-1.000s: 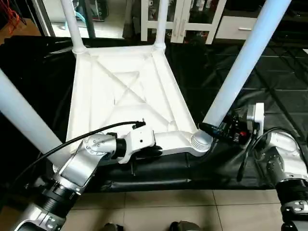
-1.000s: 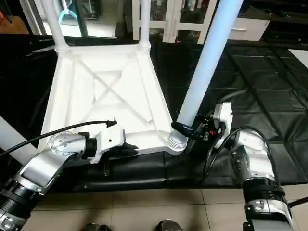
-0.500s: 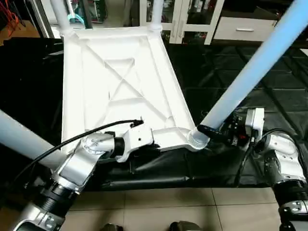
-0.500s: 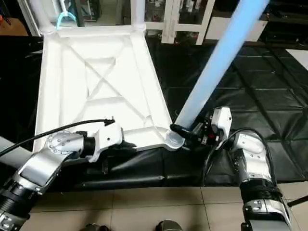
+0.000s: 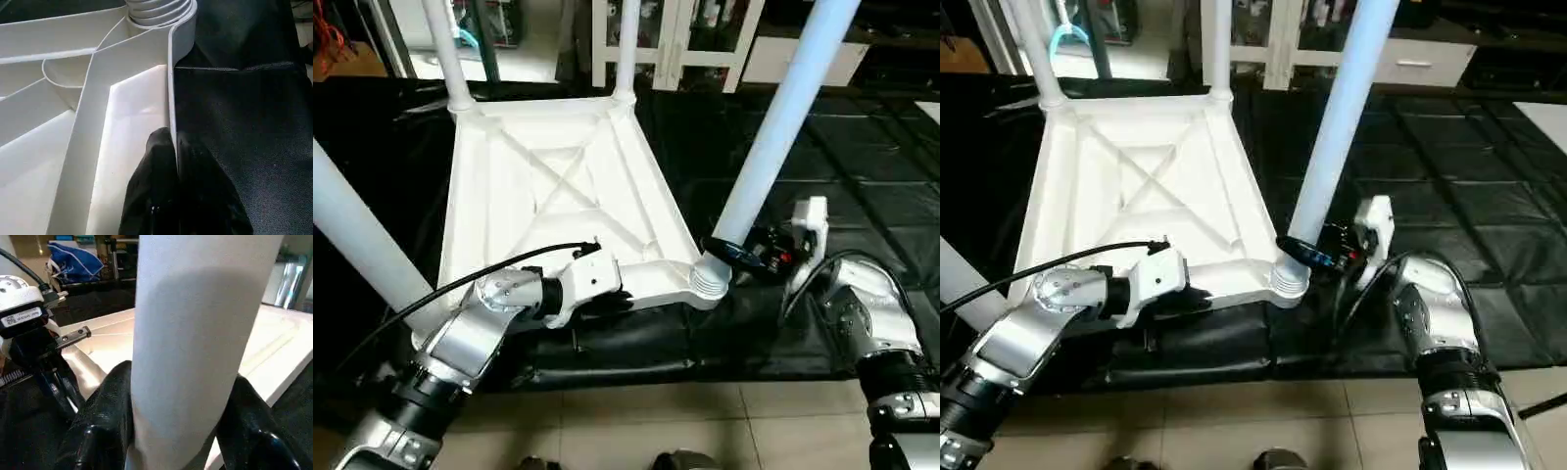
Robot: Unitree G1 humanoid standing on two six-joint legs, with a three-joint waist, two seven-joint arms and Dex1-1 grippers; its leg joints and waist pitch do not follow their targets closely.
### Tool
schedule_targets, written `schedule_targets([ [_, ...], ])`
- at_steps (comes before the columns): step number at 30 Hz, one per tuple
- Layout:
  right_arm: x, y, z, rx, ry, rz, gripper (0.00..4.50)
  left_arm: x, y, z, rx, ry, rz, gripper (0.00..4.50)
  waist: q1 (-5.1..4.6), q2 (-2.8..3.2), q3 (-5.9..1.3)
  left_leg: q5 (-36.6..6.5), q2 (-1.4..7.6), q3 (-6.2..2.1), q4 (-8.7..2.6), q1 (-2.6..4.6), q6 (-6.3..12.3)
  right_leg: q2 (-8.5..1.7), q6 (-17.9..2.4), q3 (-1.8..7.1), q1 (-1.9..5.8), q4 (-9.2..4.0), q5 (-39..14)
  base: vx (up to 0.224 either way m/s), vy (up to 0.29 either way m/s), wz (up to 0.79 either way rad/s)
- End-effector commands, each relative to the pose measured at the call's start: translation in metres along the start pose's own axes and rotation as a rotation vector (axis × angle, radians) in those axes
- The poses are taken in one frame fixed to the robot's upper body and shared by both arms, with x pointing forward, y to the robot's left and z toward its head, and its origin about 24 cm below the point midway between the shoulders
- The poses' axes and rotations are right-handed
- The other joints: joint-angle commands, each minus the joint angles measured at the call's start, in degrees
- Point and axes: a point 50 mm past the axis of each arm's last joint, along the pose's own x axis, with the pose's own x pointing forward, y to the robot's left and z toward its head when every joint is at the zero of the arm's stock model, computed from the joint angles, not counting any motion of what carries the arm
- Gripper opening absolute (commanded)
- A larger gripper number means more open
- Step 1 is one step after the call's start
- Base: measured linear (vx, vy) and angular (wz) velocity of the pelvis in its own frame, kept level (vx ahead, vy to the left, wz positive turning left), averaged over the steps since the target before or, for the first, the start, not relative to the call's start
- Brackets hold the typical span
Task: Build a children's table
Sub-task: Insert table leg to table base
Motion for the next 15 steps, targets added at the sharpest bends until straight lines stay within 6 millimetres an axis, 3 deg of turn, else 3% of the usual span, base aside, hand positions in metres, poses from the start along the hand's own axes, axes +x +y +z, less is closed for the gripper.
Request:
schedule_targets([
  [1,-0.006,-0.008,-0.011,0.097,0.064,-0.137,1.86,0.013,-0.019,-0.001,0.004,0.011,-0.139,0.0,-0.04,-0.02,-4.01,-10.37,2.14,-1.39,-4.13,1.78,4.16,-2.28,-14.65,1.29,2.54,-4.16,-10.02,0.0,0.0,0.0],
  [5,-0.004,-0.011,-0.014,0.262,0.064,-0.178,1.85,0.012,-0.019,-0.002,0.006,0.02,-0.147,0.0,-0.16,0.08,-3.6,-13.54,2.2,-1.59,-4.58,2.01,2.11,-2.21,-13.58,1.3,2.39,-4.62,-14.65,0.0,0.0,0.0],
  [7,-0.003,-0.015,-0.016,0.397,0.034,-0.248,1.84,0.012,-0.019,-0.002,0.007,0.022,-0.146,0.0,-0.45,0.07,-3.51,-15.73,2.05,-1.79,-4.77,2.22,0.21,-2.19,-12.71,1.38,2.36,-4.9,-17.91,0.0,0.0,0.0],
  [9,-0.003,-0.02,-0.014,0.504,-0.028,-0.328,1.84,0.012,-0.019,-0.003,0.008,0.025,-0.144,0.0,-0.42,0.25,-3.61,-15.34,2.08,-1.67,-4.7,2.55,-0.48,-2.2,-12.86,1.53,2.12,-5.08,-17.3,0.0,0.0,0.0],
  [11,-0.003,-0.027,-0.011,0.58,-0.099,-0.404,1.84,0.012,-0.019,-0.003,0.007,0.027,-0.143,0.0,-0.3,0.35,-3.91,-12.99,2.06,-1.55,-4.65,2.35,-0.65,-2.1,-13.49,1.45,2.23,-4.58,-13.34,0.0,0.0,0.0],
  [15,-0.009,-0.037,-0.01,0.682,-0.146,-0.535,1.84,0.012,-0.02,-0.003,0.005,0.026,-0.142,0.0,0.06,0.48,-3.73,-12.42,2.02,-1.33,-4.73,2.42,-0.84,-2.01,-14.03,1.35,2.21,-4.49,-11.97,0.0,0.0,0.0],
])
